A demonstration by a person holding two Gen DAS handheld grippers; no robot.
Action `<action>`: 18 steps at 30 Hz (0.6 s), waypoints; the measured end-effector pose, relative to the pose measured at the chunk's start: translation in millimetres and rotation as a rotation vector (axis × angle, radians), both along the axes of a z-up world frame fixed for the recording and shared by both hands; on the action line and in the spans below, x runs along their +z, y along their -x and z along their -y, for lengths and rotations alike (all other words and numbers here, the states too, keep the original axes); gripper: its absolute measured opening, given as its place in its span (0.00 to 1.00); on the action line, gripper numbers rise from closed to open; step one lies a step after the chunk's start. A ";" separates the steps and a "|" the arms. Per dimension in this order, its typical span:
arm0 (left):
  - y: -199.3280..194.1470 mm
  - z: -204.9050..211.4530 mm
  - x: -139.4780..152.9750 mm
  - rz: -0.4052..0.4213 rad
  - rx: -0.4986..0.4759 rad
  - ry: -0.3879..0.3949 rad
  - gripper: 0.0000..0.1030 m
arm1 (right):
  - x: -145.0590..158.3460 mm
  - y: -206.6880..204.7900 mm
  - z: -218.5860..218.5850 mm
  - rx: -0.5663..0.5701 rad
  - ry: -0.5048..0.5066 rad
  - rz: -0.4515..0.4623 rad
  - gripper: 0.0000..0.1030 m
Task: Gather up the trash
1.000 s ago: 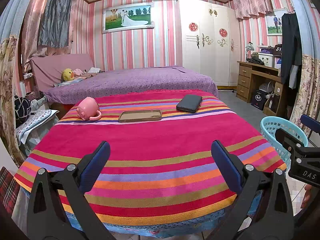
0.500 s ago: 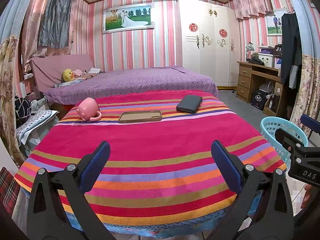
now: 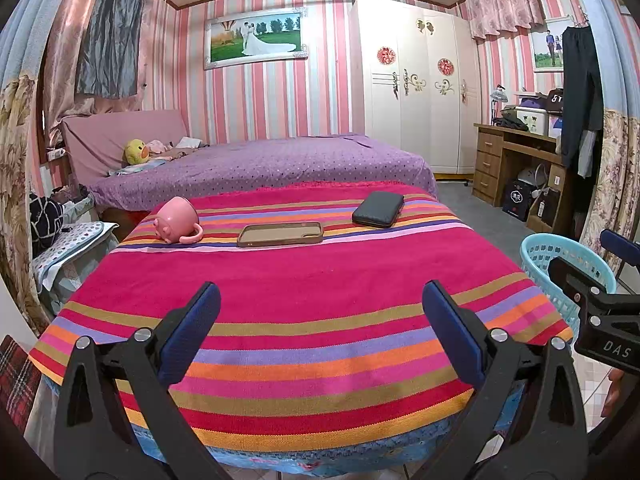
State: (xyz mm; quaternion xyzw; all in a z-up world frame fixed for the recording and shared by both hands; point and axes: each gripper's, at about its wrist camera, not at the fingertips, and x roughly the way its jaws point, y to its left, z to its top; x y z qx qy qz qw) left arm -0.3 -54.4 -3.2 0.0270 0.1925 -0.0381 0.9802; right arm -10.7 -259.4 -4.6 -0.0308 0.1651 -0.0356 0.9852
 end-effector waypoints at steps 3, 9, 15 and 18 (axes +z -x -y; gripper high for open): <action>-1.2 -0.6 0.9 -0.001 0.000 0.002 0.95 | 0.0 0.1 0.1 0.000 0.000 0.001 0.96; -1.1 -1.3 3.2 0.005 0.000 -0.001 0.95 | 0.0 0.2 0.3 0.000 -0.002 0.002 0.96; -1.3 -1.1 4.3 0.000 -0.002 0.000 0.95 | 0.0 0.2 0.4 0.000 0.000 0.000 0.96; -1.4 -1.2 4.9 0.004 0.000 0.001 0.95 | 0.1 0.2 0.5 -0.001 -0.001 0.001 0.96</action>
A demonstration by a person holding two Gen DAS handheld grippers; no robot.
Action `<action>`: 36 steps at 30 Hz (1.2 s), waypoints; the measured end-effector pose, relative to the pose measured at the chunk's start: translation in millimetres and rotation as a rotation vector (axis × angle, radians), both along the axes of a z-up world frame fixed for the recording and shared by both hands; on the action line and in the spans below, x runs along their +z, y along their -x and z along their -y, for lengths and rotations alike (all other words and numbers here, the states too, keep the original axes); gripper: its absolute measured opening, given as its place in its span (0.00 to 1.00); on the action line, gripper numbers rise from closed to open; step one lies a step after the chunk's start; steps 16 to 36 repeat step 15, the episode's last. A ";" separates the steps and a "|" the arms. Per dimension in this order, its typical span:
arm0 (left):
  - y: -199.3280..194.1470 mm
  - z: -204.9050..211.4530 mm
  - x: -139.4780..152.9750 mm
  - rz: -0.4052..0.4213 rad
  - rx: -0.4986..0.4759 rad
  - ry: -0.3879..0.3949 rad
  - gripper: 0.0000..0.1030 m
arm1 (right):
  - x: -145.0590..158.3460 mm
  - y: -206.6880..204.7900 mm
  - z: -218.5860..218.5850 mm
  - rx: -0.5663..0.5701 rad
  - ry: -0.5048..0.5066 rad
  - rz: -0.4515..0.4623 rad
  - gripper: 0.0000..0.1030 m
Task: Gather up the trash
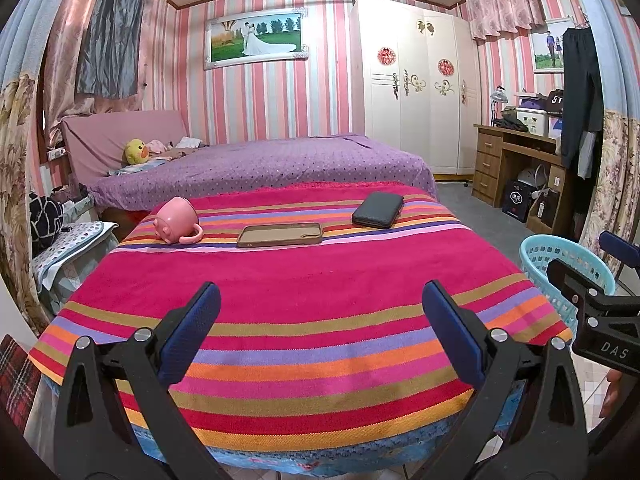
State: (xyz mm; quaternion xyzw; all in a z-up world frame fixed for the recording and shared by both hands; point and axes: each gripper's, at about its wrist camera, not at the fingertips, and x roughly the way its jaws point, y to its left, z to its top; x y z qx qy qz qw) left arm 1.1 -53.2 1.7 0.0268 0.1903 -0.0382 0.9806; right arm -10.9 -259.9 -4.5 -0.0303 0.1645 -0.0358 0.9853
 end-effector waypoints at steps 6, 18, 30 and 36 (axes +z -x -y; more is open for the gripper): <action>1.0 1.5 -0.8 0.011 -0.001 -0.001 0.95 | 0.0 0.0 0.0 0.001 0.001 -0.001 0.96; -0.3 -0.5 -1.0 0.008 0.000 0.011 0.95 | 0.1 0.1 0.4 0.000 0.000 0.000 0.96; -0.3 -0.5 -1.0 0.008 0.000 0.011 0.95 | 0.1 0.1 0.4 0.000 0.000 0.000 0.96; -0.3 -0.5 -1.0 0.008 0.000 0.011 0.95 | 0.1 0.1 0.4 0.000 0.000 0.000 0.96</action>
